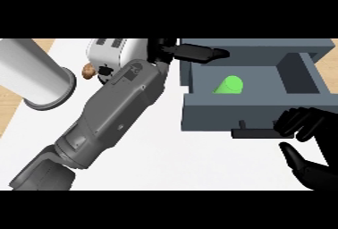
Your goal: Pick up the cup, place it into the drawer and close the drawer
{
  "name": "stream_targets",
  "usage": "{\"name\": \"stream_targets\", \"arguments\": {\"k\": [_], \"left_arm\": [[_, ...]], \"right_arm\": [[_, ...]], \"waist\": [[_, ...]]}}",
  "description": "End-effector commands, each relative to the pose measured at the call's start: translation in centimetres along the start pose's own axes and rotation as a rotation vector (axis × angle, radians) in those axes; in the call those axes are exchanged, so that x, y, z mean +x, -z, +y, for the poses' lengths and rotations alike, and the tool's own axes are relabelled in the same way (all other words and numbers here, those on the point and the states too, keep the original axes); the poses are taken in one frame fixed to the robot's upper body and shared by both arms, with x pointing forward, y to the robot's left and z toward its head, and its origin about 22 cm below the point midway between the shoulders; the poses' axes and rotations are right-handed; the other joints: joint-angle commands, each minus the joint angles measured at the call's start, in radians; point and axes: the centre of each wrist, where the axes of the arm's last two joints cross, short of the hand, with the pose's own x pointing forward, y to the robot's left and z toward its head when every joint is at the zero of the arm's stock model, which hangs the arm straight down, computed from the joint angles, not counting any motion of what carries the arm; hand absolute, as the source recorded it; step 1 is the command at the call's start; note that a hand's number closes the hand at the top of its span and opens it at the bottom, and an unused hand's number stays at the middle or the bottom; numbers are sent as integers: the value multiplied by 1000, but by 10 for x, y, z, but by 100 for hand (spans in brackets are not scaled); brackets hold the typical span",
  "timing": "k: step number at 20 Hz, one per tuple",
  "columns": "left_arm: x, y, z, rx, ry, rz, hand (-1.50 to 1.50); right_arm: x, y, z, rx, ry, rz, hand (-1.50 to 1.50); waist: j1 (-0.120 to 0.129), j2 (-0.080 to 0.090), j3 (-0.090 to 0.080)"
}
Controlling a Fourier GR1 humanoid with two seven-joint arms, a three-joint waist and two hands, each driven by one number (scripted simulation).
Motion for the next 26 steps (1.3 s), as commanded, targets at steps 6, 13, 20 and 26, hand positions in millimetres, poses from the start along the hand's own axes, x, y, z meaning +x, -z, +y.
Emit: {"name": "stream_targets", "arguments": {"k": [6, 13, 20, 26], "left_arm": [[1, -45, 75, 99, -39, 19, -150], [19, -99, 137, 164, -58, 53, -150], [28, -140, 173, 159, -71, 47, -150], [20, -170, 200, 189, -72, 54, -150]], "right_arm": [[-3, -13, -16, 94, -229, 100, 150], [-4, -9, 6, 113, -280, 186, 150], [-31, 15, 11, 236, -553, 191, 150], [-67, 23, 11, 326, -791, 218, 150]], "waist": [[36, -8, 0], [20, -3, 0], [36, 3, 0], [25, 7, 0]]}}
